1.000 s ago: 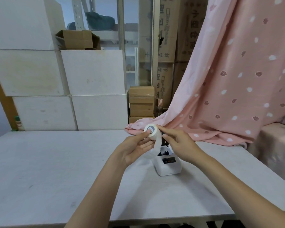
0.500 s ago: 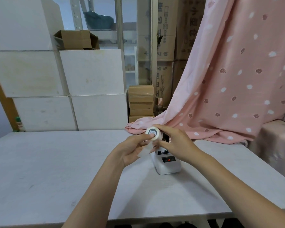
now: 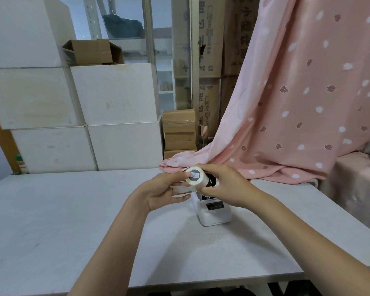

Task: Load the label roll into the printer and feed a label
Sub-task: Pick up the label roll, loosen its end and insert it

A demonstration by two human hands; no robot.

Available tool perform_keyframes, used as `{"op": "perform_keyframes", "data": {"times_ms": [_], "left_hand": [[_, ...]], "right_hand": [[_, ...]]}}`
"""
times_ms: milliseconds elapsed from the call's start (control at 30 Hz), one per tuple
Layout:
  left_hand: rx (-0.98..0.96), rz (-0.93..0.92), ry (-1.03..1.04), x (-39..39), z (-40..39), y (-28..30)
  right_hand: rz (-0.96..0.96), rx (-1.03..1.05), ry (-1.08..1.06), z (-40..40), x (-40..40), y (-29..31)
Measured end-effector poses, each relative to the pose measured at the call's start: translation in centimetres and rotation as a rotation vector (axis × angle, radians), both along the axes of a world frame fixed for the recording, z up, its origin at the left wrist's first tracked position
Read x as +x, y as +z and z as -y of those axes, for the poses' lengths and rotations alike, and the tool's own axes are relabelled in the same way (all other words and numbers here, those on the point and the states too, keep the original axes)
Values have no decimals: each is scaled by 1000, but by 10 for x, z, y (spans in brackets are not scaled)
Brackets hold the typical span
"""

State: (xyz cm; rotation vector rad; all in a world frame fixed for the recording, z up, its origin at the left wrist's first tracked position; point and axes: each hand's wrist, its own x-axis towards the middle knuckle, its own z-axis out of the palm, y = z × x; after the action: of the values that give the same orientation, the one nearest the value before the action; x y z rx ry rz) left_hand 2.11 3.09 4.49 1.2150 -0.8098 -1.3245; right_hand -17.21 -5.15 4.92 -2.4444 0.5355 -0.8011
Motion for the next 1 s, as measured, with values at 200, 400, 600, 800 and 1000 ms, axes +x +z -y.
{"op": "perform_keyframes", "data": {"times_ms": [200, 400, 600, 800, 1000], "left_hand": [[-33, -82, 13, -8, -4, 1], [-55, -153, 66, -27, 0, 0], [-33, 66, -12, -23, -1, 1], [19, 183, -43, -12, 1, 6], [61, 148, -32, -13, 3, 3]], "right_hand": [[36, 36, -40, 1, 1, -2], [206, 65, -144, -3, 6, -6], [159, 62, -127, -4, 2, 2], [61, 143, -18, -9, -4, 14], [46, 194, -59, -5, -4, 9]]}}
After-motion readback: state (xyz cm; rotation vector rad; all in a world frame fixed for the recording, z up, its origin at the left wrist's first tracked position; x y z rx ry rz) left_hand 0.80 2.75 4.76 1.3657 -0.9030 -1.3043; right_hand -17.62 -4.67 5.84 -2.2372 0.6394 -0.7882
